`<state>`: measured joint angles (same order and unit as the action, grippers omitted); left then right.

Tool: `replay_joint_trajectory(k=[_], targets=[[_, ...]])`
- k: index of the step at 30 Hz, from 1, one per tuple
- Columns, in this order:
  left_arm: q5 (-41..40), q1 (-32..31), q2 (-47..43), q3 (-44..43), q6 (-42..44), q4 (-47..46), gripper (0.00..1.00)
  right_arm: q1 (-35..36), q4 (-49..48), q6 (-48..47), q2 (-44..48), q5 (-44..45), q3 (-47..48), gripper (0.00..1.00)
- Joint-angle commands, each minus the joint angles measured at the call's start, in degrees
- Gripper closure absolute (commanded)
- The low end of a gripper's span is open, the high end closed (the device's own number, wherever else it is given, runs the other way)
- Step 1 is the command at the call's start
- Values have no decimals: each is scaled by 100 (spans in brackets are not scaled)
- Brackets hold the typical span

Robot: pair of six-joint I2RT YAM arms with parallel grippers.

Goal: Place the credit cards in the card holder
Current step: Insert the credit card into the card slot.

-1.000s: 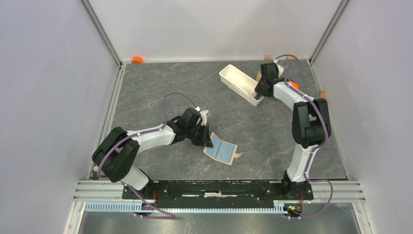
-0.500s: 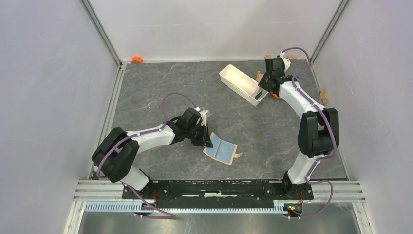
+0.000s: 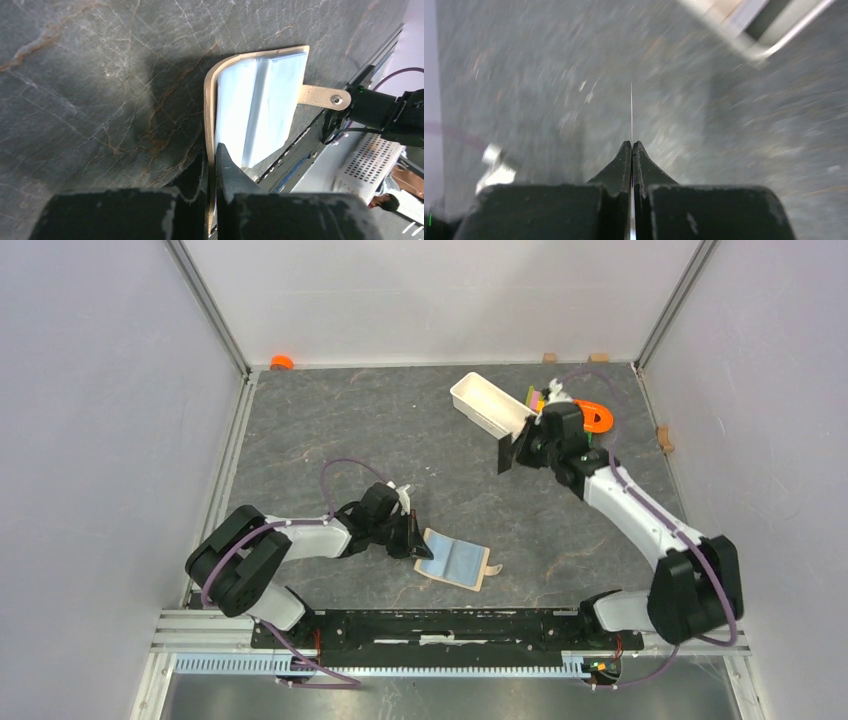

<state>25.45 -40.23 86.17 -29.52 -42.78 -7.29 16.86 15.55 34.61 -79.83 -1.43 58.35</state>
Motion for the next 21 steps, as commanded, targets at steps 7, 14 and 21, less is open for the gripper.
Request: replay_joint_trajectory(k=[7, 14, 21], targets=[[117, 5, 94, 382, -809, -1079, 95, 2026, -2022, 1805, 1606, -1054, -3013, 100], [184, 4, 234, 438, -907, -1255, 95, 2556, -2491, 2675, 1981, -729, -3998, 100], [206, 5, 237, 457, -907, -1284, 95, 2752, -2795, 2982, 1757, -746, -4181, 100]])
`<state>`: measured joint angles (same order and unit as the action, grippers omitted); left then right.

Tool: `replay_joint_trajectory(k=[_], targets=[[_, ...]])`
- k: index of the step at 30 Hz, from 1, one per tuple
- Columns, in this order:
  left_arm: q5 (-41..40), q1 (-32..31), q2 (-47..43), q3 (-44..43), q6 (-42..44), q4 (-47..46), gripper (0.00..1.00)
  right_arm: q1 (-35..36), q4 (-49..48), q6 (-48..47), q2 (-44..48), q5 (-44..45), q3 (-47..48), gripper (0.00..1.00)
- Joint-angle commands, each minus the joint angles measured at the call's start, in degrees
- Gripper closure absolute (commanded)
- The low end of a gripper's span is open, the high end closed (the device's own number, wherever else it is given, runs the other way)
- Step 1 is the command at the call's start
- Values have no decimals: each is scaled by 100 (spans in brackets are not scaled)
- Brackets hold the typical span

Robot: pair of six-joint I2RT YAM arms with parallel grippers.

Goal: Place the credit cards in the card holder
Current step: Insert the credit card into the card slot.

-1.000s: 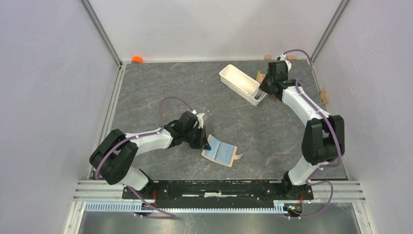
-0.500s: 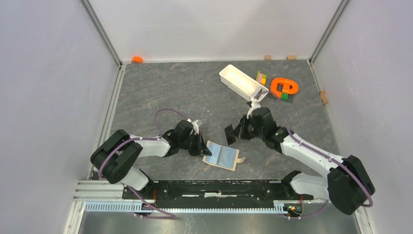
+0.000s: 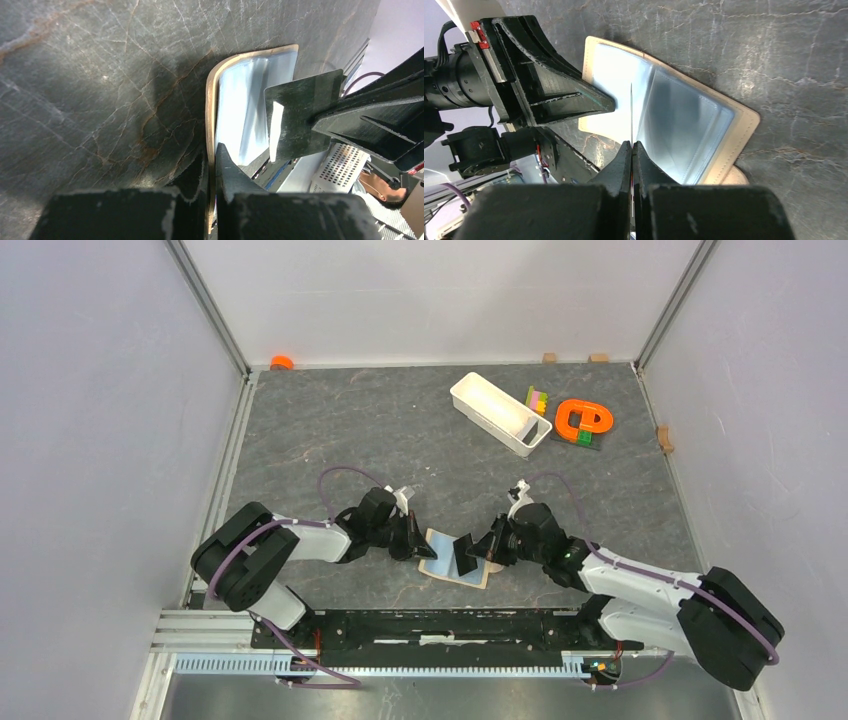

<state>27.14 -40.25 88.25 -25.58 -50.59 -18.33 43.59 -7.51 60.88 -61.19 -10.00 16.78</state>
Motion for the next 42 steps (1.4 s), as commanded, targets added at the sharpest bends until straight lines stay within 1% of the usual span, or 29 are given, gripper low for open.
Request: replay_joint_trajectory(k=[1, 10, 18, 24, 32, 42], targets=[[37, 8, 23, 71, -127, -180, 96, 77, -475, 379, -140, 99, -39, 100], [54, 7, 50, 71, -127, -171, 96, 153, -234, 536, -390, 165, -155, 100], [56, 11, 53, 71, -127, -171, 96, 241, -465, 768, -587, 290, -346, 100], [99, 8, 96, 72, -127, -171, 96, 320, -986, 1078, -702, 586, -638, 100], [125, 6, 85, 99, -136, -162, 95, 347, -1597, 1156, -1004, 957, -875, 100], [151, 8, 98, 98, -140, -160, 94, 408, -1749, 1165, -1277, 1426, -904, 100]])
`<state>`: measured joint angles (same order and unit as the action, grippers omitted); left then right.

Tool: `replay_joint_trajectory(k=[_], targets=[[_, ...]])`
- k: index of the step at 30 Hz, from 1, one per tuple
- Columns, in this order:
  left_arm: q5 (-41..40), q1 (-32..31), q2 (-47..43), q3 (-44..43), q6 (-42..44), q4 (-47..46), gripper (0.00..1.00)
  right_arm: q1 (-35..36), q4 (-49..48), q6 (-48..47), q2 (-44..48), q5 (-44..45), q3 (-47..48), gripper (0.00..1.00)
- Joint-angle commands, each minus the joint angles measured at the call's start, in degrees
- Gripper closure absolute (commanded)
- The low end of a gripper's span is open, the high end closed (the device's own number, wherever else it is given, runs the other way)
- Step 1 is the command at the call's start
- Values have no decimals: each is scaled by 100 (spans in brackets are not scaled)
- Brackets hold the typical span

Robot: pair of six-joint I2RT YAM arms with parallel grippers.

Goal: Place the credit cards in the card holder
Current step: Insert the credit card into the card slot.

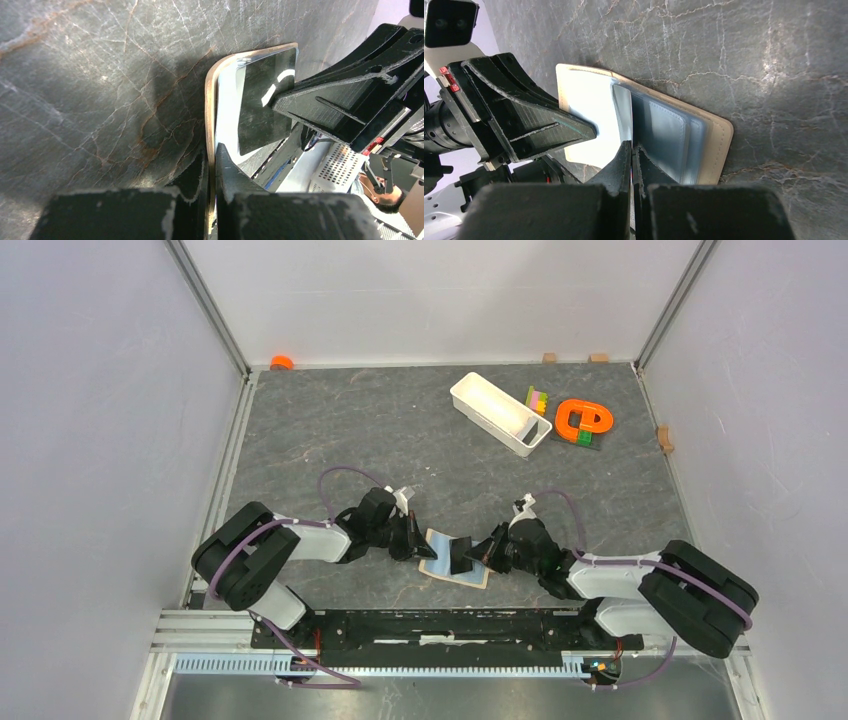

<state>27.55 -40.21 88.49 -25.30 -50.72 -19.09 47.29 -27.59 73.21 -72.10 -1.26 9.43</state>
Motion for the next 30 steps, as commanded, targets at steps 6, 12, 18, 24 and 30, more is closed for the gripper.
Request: replay_joint_trajectory(k=[6, 12, 18, 24, 30], targets=[[128, 4, 106, 69, -128, -95, 93, 239, 104, 33, -575, 456, -122, 100], [145, 3, 112, 91, -131, -112, 93, 446, -51, 281, -885, 389, -112, 100], [163, 4, 108, 95, -131, -121, 89, 643, -83, 549, -953, 617, -209, 100], [68, 30, -83, 4, 70, 243, 70, 679, 101, 419, -1072, 567, -39, 96], [-461, 46, -612, -159, 603, 1240, 51, 685, 1032, -87, -614, 951, 329, 82]])
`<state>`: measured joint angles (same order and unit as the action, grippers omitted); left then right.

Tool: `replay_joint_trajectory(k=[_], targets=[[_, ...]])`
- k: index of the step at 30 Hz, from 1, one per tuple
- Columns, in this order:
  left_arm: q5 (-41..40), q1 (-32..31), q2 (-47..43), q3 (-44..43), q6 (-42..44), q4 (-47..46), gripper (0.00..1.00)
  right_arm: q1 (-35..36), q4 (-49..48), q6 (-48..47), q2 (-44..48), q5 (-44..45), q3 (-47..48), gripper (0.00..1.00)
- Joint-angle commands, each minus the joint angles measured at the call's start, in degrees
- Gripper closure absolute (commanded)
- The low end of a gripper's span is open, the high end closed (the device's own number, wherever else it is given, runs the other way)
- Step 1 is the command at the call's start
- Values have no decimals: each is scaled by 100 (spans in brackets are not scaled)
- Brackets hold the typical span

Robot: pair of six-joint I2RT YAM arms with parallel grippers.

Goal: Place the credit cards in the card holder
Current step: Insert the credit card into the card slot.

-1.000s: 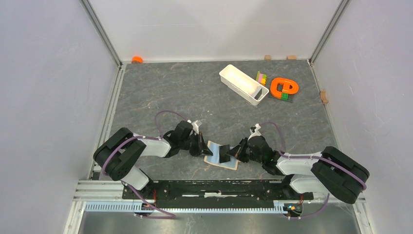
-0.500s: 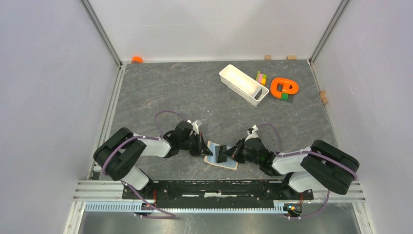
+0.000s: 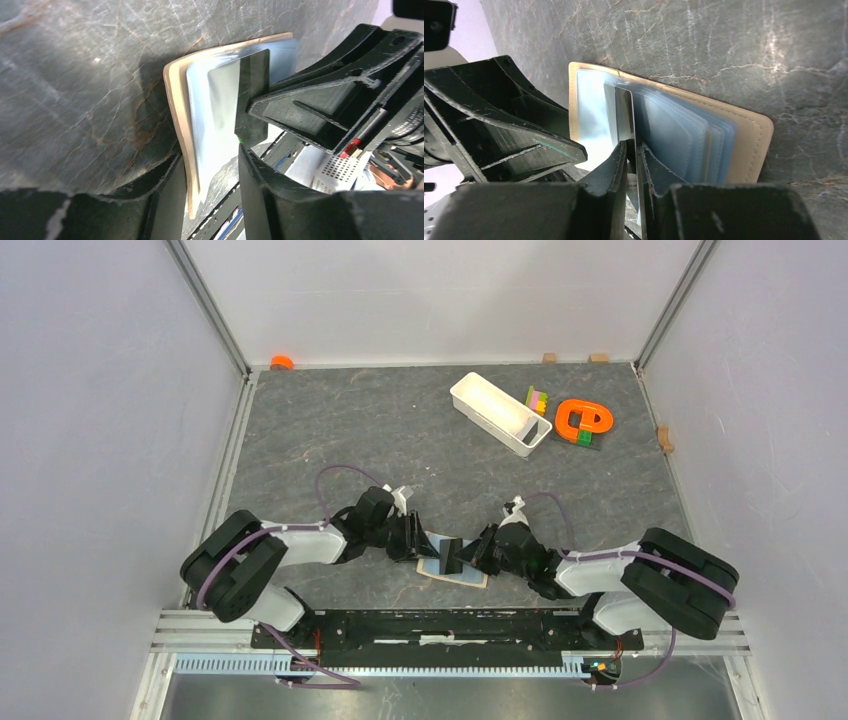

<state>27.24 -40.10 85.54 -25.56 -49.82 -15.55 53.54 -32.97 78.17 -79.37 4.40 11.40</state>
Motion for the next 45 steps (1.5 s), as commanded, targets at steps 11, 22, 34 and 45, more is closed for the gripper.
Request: replay_joint_trajectory(k=[11, 22, 34, 45], targets=[[-346, 28, -338, -28, 698, 993, 69, 375, 3230, -1736, 211, 1173, 1418, 57], [-196, 29, -305, 16, 680, 840, 75, 692, 4084, -2577, 102, 1491, 2317, 46], [48, 24, -115, 26, 608, 472, 80, 812, 4054, -2412, -160, 1175, 2449, 48], [185, 28, 42, 7, 556, 272, 90, 893, 3686, -2264, -499, 810, 2648, 47]])
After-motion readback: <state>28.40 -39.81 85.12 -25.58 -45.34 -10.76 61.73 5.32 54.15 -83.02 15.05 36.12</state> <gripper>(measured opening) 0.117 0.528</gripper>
